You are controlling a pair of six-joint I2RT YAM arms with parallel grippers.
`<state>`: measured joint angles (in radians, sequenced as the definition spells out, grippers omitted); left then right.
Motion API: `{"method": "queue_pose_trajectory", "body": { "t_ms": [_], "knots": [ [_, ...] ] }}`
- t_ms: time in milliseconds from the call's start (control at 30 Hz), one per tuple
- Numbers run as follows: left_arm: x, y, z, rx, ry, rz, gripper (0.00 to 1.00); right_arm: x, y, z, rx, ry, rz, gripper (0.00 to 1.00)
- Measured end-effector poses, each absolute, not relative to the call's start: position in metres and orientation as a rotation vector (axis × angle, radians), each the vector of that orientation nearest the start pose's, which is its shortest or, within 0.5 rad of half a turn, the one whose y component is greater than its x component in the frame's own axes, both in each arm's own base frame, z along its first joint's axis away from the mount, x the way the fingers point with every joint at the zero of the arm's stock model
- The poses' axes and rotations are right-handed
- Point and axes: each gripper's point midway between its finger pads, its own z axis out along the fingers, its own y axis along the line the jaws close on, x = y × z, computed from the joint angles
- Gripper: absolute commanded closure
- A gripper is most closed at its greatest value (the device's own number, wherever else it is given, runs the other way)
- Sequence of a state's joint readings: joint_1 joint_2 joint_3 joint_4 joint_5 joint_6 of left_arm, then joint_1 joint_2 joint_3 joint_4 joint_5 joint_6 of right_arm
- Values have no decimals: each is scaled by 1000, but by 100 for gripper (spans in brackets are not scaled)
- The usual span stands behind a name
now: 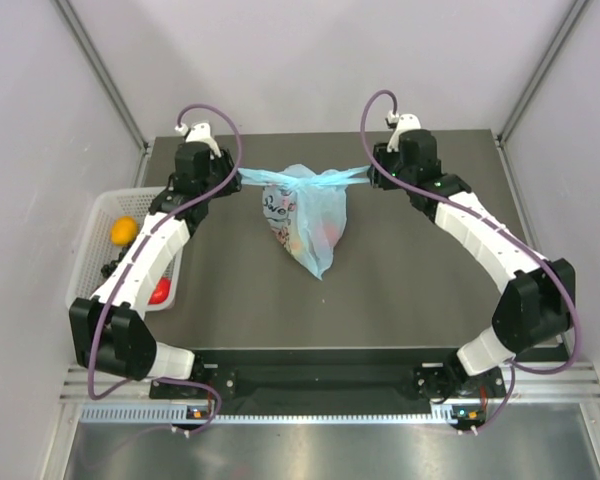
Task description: Place the fake fruits into the plastic bag and tie a complex knot
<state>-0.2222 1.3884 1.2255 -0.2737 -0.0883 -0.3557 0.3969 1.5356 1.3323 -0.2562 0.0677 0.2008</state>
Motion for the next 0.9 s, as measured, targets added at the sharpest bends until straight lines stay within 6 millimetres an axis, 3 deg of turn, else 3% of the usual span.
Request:
{"method": "queue_pose_trajectory", "body": {
  "t_ms": [67,100,300,533,700,833,900],
  "knots": [
    [420,-94,251,-176,2023,-284,47,428,176,238,-176,2054,317,52],
    [419,-94,251,-172,2031,-288,46,425,177,239,-192,2060,330,39],
    [406,-111,254,-102,2072,-434,37,406,189,261,-285,2054,455,7],
    [390,-145,272,1,2079,-644,32,384,199,279,-351,2028,560,6],
    [381,-149,300,20,2050,-679,29,375,199,292,-362,2004,581,0],
    [366,-136,329,-3,1985,-627,6,361,192,315,-355,1936,575,0],
    [354,-129,344,-15,1940,-609,1,348,183,330,-340,1874,563,0]
  ]
}}
